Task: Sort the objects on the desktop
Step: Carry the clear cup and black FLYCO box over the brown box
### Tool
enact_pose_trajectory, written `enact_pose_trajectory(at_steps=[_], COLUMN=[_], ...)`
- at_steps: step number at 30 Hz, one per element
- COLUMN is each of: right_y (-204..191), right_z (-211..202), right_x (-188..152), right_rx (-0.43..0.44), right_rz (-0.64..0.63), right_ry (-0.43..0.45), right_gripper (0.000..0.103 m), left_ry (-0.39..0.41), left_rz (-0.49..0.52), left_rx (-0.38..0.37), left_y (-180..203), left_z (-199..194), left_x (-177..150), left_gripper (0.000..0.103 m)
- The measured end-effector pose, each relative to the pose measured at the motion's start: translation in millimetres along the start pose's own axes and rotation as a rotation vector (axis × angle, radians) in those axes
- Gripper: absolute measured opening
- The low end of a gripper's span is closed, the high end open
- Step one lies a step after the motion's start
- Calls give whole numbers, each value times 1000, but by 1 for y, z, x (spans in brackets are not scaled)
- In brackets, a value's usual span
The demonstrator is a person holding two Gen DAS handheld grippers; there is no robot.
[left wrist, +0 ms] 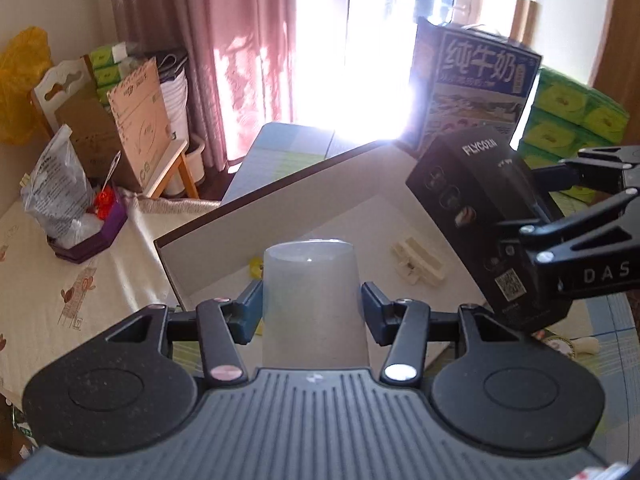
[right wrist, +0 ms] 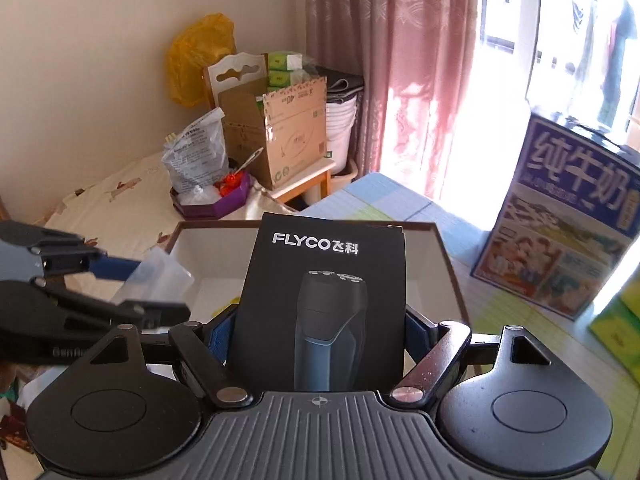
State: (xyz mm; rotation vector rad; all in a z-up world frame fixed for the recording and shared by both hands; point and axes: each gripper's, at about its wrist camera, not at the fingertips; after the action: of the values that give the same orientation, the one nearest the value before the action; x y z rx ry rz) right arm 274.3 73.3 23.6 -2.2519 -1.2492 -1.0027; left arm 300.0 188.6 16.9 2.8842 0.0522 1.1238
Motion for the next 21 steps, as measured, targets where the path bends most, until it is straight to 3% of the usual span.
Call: enact_pose_trajectory(at_steps=[6, 11, 21], right_y=[11, 15, 18], right_z=[54, 91, 137], right_x=[2, -9, -40], right_rx=[21, 56, 104], right_rz=[3, -32, -106], right_ry=[-21, -99, -278], right_gripper=[78, 78, 78], left_ry=[-71, -133, -246], left_rz=[-33, -16, 124], left_rx=[9, 6, -21], left_y=[-16, -16, -1], left_z=[38, 66, 106], left_x=[-2, -7, -23], left_gripper=[47, 47, 47])
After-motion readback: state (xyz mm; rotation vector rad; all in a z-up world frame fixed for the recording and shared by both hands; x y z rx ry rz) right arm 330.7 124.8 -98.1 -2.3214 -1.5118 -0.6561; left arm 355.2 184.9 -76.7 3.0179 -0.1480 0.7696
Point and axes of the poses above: each gripper's, at about its wrist camera, not at the fingertips, and z roughly the way its jaws point, y to its right, x to its top, and after that the axes turned 4 degrees about -z, right-handed
